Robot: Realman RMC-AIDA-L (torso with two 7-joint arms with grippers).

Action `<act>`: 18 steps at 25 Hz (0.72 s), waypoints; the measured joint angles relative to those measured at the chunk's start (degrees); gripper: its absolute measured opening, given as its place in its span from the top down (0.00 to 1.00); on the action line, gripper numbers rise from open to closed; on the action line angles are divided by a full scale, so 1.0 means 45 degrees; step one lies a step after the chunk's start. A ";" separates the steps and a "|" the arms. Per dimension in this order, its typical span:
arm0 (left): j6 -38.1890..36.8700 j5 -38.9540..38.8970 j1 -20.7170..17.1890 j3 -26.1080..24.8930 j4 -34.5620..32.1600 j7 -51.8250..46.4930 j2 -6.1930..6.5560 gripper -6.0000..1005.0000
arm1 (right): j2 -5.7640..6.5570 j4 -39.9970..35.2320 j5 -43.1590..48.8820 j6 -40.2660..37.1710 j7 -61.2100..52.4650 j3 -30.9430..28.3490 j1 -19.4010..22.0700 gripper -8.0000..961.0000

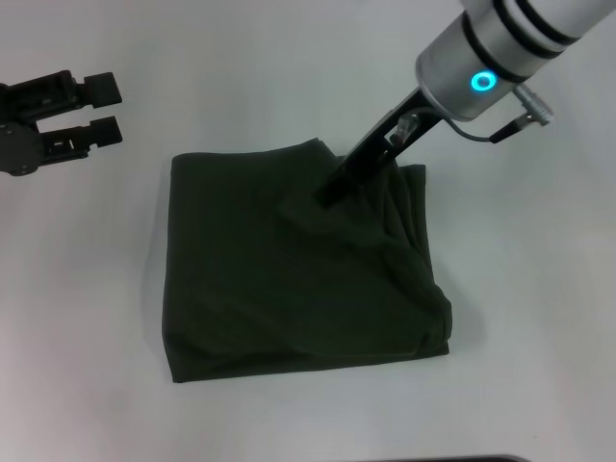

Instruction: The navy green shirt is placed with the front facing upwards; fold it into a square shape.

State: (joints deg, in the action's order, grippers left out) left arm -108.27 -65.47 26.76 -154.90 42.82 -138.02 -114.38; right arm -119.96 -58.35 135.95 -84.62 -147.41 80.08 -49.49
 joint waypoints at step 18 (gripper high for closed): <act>0.0157 -0.0008 -0.0048 -0.0071 -0.0225 -0.0012 0.0066 0.20 | -0.0079 0.1033 -0.0576 0.1129 -0.0244 0.2268 -0.0353 0.30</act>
State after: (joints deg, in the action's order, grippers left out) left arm -107.57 -65.51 26.55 -155.22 41.81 -138.08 -114.08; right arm -120.32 -53.70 133.36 -79.54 -148.50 90.28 -51.08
